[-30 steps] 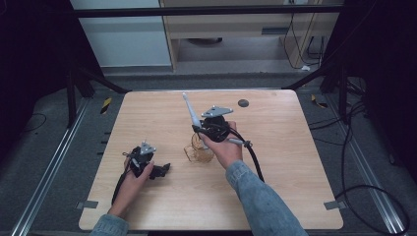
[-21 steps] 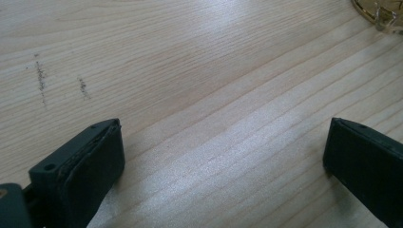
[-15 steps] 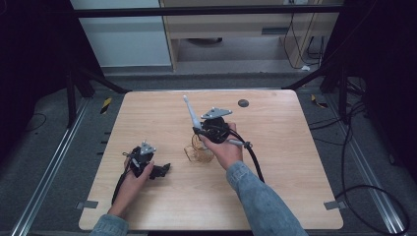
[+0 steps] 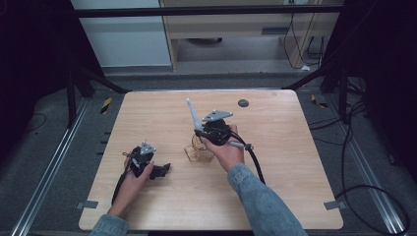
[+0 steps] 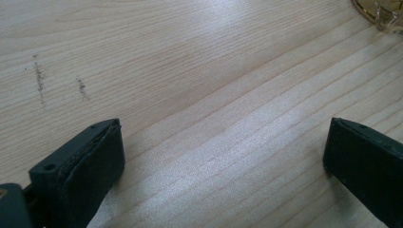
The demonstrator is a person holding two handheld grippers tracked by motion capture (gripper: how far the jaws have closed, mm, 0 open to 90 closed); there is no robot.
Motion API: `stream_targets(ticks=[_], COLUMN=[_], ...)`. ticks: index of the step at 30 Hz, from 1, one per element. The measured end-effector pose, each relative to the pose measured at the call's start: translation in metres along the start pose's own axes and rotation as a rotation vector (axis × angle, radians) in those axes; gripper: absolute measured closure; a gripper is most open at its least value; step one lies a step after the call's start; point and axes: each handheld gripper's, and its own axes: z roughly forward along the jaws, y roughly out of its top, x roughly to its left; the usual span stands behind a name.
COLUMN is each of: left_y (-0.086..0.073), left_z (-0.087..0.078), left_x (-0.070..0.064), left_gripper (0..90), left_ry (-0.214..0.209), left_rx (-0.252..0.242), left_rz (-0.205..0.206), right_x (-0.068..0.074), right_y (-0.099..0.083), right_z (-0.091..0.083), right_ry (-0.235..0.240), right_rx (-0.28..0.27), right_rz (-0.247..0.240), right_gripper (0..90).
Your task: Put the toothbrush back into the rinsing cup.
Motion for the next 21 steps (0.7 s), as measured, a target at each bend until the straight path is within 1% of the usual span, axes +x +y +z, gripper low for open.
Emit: stream_targets(ticks=[9, 13, 16, 21], left_y=[0.0, 0.0, 0.0, 0.0], left_z=[0.0, 0.0, 0.0, 0.0], left_x=[0.0, 0.0, 0.0, 0.0], left_gripper=[0.0, 0.0, 0.0, 0.0], left_ry=[0.0, 0.0, 0.0, 0.0], left_rx=[0.0, 0.0, 0.0, 0.0], left_rz=[0.0, 0.0, 0.0, 0.001], right_x=[-0.0013, -0.0005, 0.0, -0.0001], right_y=[-0.0038, -0.0043, -0.005, -0.0057], right_z=[0.0001, 0.0007, 0.0009, 0.0014], right_ry=[0.0, 0.001, 0.003, 0.002], right_rx=[0.013, 0.02, 0.026, 0.03], right_rz=[0.005, -0.006, -0.002, -0.01], right_gripper=[66.3, 66.3, 66.3, 66.3])
